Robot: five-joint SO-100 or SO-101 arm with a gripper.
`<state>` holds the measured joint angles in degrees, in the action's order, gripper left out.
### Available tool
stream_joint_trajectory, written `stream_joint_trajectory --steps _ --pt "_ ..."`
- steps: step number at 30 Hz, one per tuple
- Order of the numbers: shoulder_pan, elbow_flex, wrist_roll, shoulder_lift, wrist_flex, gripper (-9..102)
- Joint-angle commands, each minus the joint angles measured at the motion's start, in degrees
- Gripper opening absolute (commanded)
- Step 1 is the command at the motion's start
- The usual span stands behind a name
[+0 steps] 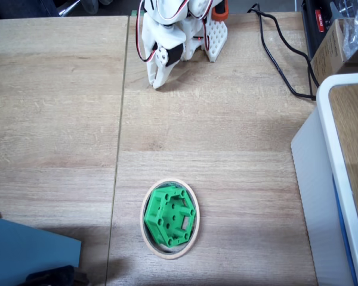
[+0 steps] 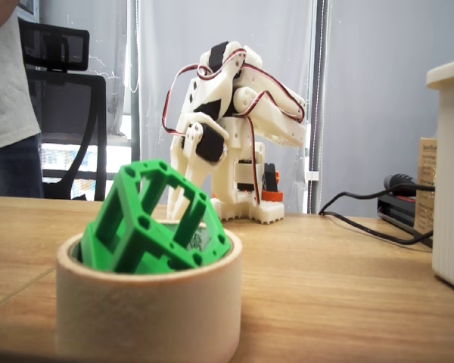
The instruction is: Grasp a component and put it in the bin.
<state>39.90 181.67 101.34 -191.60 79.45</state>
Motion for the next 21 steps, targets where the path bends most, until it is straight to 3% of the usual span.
stream_joint_trajectory --steps 1,21 --pt "0.44 -0.35 0.70 -0.26 0.79 1" --pt "-0.35 0.18 0.70 -0.26 0.79 1"
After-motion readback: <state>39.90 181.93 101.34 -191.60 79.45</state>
